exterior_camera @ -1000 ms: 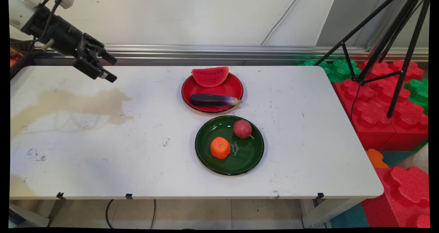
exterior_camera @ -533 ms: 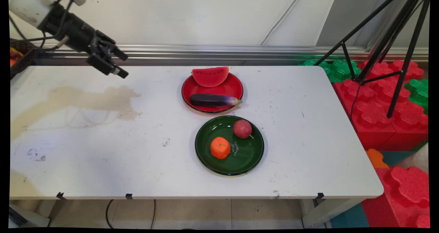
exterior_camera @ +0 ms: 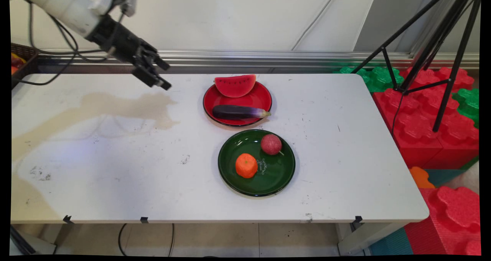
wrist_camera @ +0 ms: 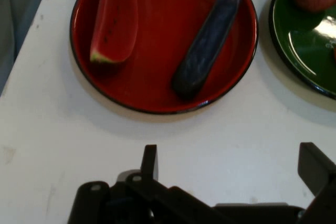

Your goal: Pick up the eggplant from the red plate, then place the picked object on the table

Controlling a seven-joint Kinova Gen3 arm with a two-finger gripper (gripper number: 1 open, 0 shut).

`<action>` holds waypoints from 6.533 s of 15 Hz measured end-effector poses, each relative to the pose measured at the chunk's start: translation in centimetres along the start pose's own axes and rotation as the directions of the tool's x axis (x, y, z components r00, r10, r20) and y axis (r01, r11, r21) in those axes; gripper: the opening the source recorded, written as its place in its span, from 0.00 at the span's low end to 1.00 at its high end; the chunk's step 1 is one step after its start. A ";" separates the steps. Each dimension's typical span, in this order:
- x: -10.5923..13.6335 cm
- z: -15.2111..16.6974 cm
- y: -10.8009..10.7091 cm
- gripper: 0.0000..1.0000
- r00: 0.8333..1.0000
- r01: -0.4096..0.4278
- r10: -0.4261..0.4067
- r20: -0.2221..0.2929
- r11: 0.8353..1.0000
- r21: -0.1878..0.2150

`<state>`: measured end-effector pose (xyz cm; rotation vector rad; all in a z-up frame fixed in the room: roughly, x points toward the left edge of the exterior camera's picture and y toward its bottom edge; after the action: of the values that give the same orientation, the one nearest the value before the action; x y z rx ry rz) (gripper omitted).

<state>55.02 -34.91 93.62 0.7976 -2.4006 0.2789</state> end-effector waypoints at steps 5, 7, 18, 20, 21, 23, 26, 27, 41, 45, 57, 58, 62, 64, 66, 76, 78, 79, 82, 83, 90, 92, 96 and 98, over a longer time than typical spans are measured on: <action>2.0 4.0 0.3 1.00 1.000 -0.004 0.004 -0.001 1.000 -0.007; 3.0 5.8 0.8 1.00 1.000 -0.008 0.008 -0.004 1.000 -0.015; 6.3 13.3 3.6 1.00 1.000 -0.022 0.023 0.014 0.999 -0.040; 6.6 14.7 3.4 1.00 0.999 -0.028 0.029 0.023 0.999 -0.033; 6.8 15.4 3.3 1.00 0.999 -0.032 0.033 0.026 0.999 -0.029; 7.1 16.5 2.9 1.00 0.999 -0.040 0.041 0.034 0.999 -0.021; 7.5 18.2 2.1 1.00 0.997 -0.065 0.066 0.047 0.998 -0.010; 7.7 18.9 1.8 1.00 0.996 -0.077 0.077 0.053 0.997 -0.006; 8.3 24.2 0.2 1.00 0.984 -0.150 0.154 0.092 0.988 -0.045; 8.3 24.6 0.0 1.00 0.981 -0.163 0.168 0.095 0.985 -0.051; 8.1 24.1 -0.5 0.00 0.975 -0.199 0.203 0.093 0.978 -0.058; 8.1 23.8 -0.6 0.00 0.976 -0.197 0.201 0.090 0.979 -0.055; 8.3 22.5 -0.7 0.00 0.980 -0.186 0.189 0.069 0.982 -0.041; 8.5 21.1 -0.7 0.00 0.982 -0.177 0.179 0.056 0.984 -0.031; 8.6 19.5 -0.7 0.00 0.985 -0.168 0.169 0.046 0.985 -0.024; 6.8 9.3 0.1 0.00 0.991 -0.130 0.130 0.037 0.991 -0.015; 6.0 7.8 0.3 0.00 0.990 -0.132 0.133 0.050 0.991 -0.017; 5.5 6.9 0.5 0.00 0.989 -0.131 0.132 0.059 0.991 -0.020; 4.3 5.2 1.0 0.00 0.989 -0.124 0.126 0.083 0.992 -0.024; 3.5 4.4 1.1 0.00 0.988 -0.121 0.123 0.099 0.992 -0.025; -1.1 2.4 2.0 0.00 0.974 -0.108 0.114 0.193 0.993 -0.045; -2.2 2.5 2.0 0.00 0.971 -0.102 0.109 0.212 0.994 -0.046; -4.4 4.1 1.5 0.00 0.967 -0.083 0.091 0.237 0.996 -0.046; -5.2 5.4 1.1 0.00 0.966 -0.079 0.088 0.242 0.996 -0.048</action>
<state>55.22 -33.52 86.20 0.7518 -2.6663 0.1751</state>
